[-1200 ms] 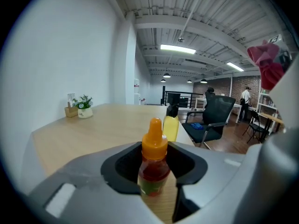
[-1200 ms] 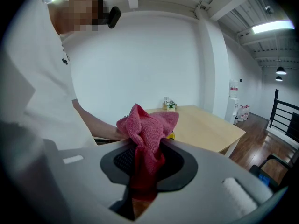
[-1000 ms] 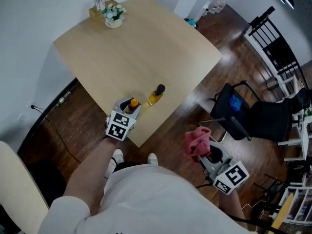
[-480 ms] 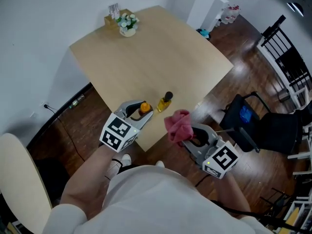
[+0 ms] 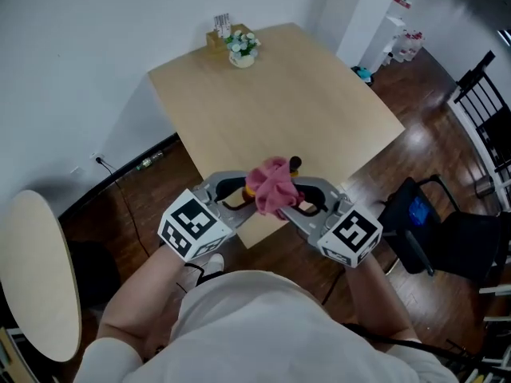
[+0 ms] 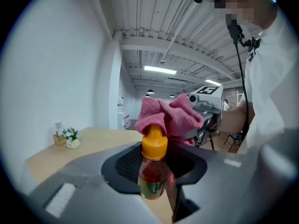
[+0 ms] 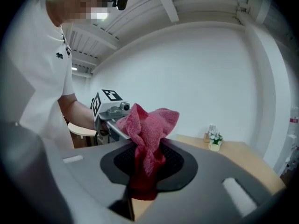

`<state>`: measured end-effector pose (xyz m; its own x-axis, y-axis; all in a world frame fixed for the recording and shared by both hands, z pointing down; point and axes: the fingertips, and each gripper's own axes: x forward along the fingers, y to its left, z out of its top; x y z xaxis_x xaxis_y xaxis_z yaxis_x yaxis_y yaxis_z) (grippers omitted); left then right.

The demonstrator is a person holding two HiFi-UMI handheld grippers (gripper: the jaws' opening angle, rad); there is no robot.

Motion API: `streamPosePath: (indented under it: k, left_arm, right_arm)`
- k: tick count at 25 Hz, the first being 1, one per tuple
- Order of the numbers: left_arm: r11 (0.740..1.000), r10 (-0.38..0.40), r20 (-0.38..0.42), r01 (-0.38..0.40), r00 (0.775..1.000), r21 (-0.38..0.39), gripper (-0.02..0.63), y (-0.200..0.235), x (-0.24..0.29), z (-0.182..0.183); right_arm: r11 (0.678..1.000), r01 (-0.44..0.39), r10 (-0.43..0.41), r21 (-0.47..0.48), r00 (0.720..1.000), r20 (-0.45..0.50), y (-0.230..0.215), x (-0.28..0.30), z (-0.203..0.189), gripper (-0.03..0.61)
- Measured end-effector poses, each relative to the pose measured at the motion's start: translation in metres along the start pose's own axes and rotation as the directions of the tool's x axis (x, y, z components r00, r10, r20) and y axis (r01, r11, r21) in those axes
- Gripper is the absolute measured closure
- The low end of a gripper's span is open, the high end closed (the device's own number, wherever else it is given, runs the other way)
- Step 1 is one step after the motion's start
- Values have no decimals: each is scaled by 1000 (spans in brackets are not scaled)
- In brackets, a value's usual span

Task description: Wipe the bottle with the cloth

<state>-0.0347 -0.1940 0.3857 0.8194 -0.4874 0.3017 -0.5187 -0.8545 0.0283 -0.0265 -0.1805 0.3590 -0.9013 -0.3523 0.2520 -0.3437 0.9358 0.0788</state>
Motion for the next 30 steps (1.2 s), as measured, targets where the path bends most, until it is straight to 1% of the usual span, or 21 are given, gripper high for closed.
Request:
streamPosePath:
  k: [5,12,15,17,19,20,22,25,27,30]
  left_arm:
    - [999,17,26,-16,999,-40,451,-4,-16,14]
    - [997,28,52,-24,998,-70,451,-4,-24,41]
    - [996,31,61,-26,998,-81,451,-4,-25,50]
    - [996,30,62,-25,998,-85,451,-5,-23,54]
    - [996,31,55,-27,998,-80,451,-6,-19,56]
    - [996,33,51,-29,998,-80,451,-6,-18,55]
    - [996,33,43,-29,999,-86,451,-5,-16,54]
    - [995,26,35,-23,999,-96,451,-5,-9,52]
    - [995,17,34,-13,999,-104,451,-6,-3,54]
    - [995,0,49,5,999,-102,451,-11,2,62]
  right_arm:
    - [999,-13,13,48,1000,-14,1,3,-26,488]
    - [992,2,10,125,995,-95,2,-1,-80,488]
    - [988,22,-1,151,991,-134,3,-6,-103,488]
    - [986,48,-26,161,990,-138,2,-15,-107,488]
    - [986,78,-63,149,993,-104,0,-29,-94,488]
    - [988,89,-80,127,994,-78,0,-35,-82,489]
    - [994,98,-97,52,995,-18,5,-46,-50,489]
    - [994,85,-81,-63,995,61,19,-57,-2,488]
    - [993,74,-68,-92,996,66,28,-57,11,488]
    - [994,67,-67,-91,998,4,34,-49,-3,488]
